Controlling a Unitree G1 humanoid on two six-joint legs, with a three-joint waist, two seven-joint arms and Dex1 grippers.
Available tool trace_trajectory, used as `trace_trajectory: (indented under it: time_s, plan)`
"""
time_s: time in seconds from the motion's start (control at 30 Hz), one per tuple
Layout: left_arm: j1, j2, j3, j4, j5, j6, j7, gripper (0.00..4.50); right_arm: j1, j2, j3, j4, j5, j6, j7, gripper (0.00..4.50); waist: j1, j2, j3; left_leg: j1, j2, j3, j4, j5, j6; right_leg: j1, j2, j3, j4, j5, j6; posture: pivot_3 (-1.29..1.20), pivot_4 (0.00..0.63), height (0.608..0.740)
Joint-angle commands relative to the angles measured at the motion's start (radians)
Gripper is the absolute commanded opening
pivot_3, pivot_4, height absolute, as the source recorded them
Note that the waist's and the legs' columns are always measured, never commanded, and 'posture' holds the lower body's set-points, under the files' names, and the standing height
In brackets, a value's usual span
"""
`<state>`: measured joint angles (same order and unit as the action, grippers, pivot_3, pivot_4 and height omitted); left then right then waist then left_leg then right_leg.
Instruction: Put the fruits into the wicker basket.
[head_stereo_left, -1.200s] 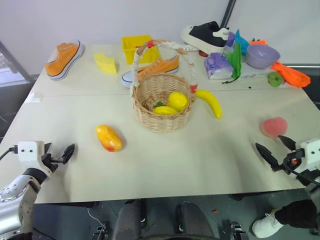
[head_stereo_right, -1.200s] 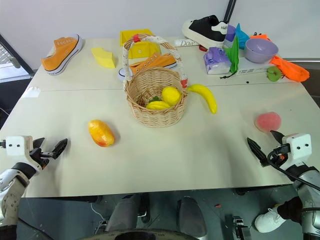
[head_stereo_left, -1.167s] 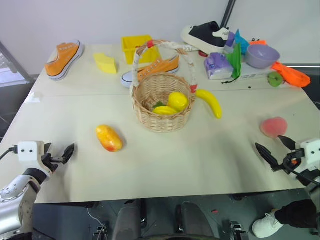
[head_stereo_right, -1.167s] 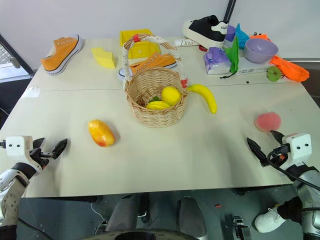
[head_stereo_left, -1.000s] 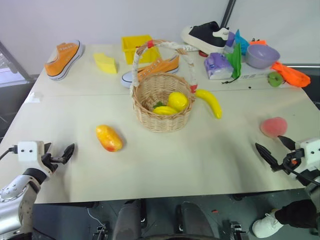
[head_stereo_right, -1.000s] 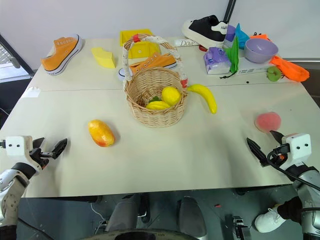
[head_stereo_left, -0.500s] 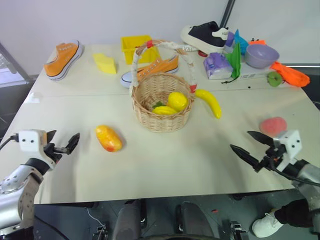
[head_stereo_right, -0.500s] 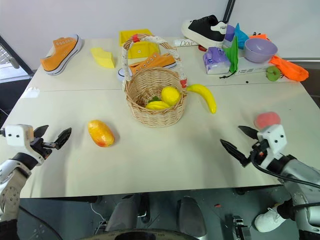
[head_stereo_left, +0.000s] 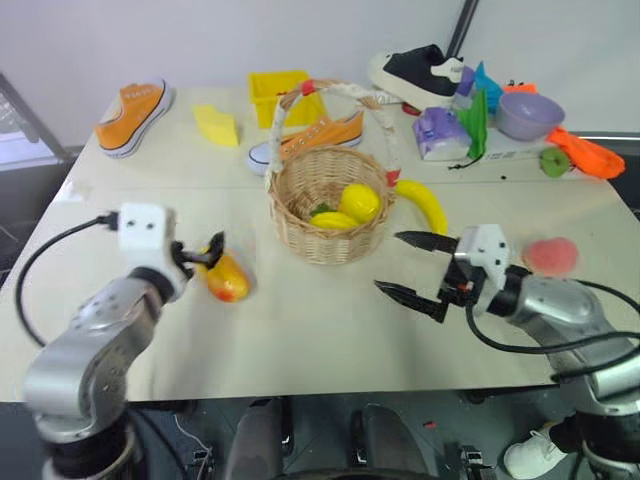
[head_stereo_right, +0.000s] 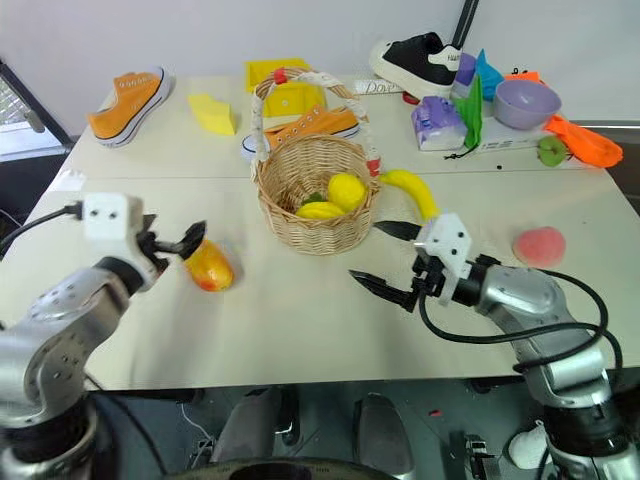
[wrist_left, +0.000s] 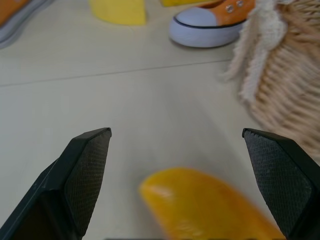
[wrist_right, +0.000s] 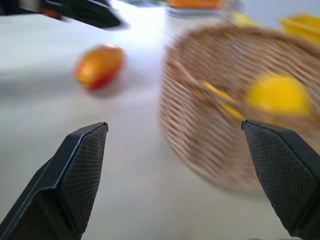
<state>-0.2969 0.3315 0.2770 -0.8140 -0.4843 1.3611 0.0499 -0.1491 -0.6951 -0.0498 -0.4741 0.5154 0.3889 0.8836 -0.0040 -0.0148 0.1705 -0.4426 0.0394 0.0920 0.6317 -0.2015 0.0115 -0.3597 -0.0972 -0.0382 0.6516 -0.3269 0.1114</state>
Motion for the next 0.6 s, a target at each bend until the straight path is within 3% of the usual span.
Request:
trace_trajectory:
  time_s: [0.03,0.6]
  plan:
    - [-0.072,-0.056,-0.032,-0.075,0.078,0.212,0.104,4.50,-0.020,0.007,0.009,0.027,-0.001,-0.036,0.034,4.47,0.000,0.000,0.000,0.000,0.000,0.000,0.000,0.000,0.000,0.000,0.001,0.000,0.000,0.000,0.000,0.00,0.150,0.733]
    - [0.016,-0.175,-0.055,-0.027,0.100,0.253,0.279,4.50,0.023,0.012,0.044,0.041,-0.030,-0.110,0.101,4.47,-0.004,-0.001,0.000,0.001,0.000,-0.003,0.000,0.000,-0.001,0.002,0.000,-0.001,0.000,0.000,0.000,0.00,0.150,0.733]
